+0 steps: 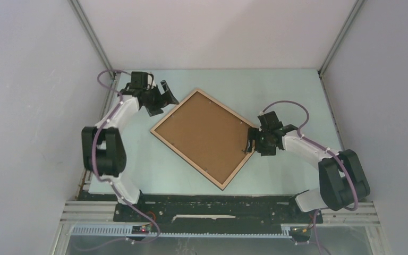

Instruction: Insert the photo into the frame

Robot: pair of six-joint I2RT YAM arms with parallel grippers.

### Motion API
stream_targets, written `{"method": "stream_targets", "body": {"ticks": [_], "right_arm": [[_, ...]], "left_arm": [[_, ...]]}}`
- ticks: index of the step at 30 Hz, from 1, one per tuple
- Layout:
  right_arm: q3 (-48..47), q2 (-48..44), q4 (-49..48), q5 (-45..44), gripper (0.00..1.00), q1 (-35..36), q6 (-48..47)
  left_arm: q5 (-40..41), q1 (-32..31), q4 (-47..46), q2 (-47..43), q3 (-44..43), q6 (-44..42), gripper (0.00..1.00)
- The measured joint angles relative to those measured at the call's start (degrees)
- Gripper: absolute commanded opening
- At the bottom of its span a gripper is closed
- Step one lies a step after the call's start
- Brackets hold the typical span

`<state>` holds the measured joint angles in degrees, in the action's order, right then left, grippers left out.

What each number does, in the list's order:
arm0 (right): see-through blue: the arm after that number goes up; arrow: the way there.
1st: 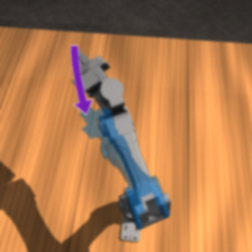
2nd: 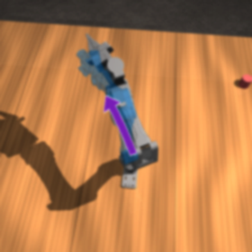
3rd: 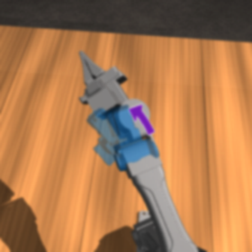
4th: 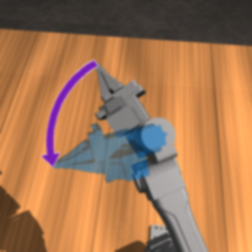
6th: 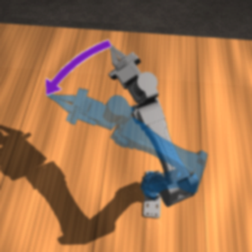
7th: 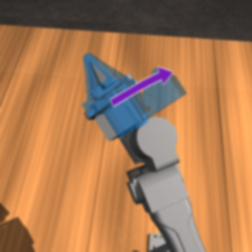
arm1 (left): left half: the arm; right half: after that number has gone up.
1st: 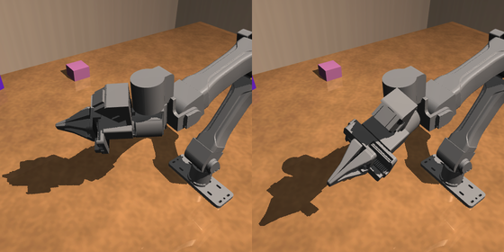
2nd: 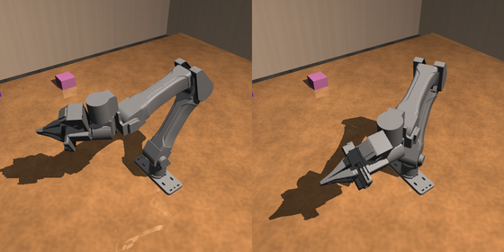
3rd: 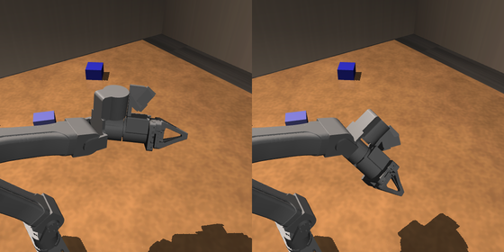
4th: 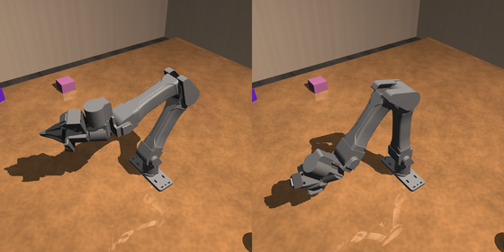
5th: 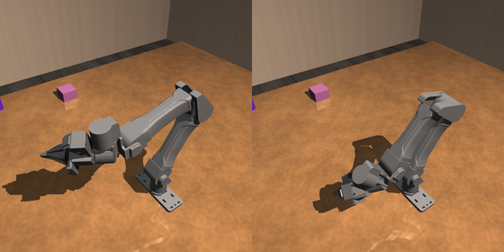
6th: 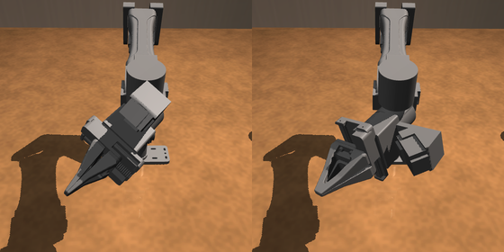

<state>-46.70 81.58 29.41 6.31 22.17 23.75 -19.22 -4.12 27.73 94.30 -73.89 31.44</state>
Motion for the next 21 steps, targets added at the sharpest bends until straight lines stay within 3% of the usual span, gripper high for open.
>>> {"method": "stream_targets", "body": {"ticks": [4, 7, 12, 21], "right_arm": [[1.75, 0.04, -2.43, 1.86, 0.82, -0.46, 1.01], [1.81, 0.37, -4.17, 2.93, 0.82, -0.50, 1.57], [1.81, 1.64, -6.16, 3.17, 0.81, -0.22, 2.29], [1.40, 3.69, -5.53, -2.60, 0.76, 4.22, 2.49]], "left_arm": [[2.60, 0.42, 4.87, 12.13, -10.80, -4.61, 1.00], [4.00, 1.11, 7.48, 16.55, -13.68, -7.02, 1.00], [1.64, 2.93, 7.85, 19.67, -13.88, -7.23, 0.98], [-4.20, 5.70, 0.09, 22.60, -8.70, -1.49, 0.96]]}}
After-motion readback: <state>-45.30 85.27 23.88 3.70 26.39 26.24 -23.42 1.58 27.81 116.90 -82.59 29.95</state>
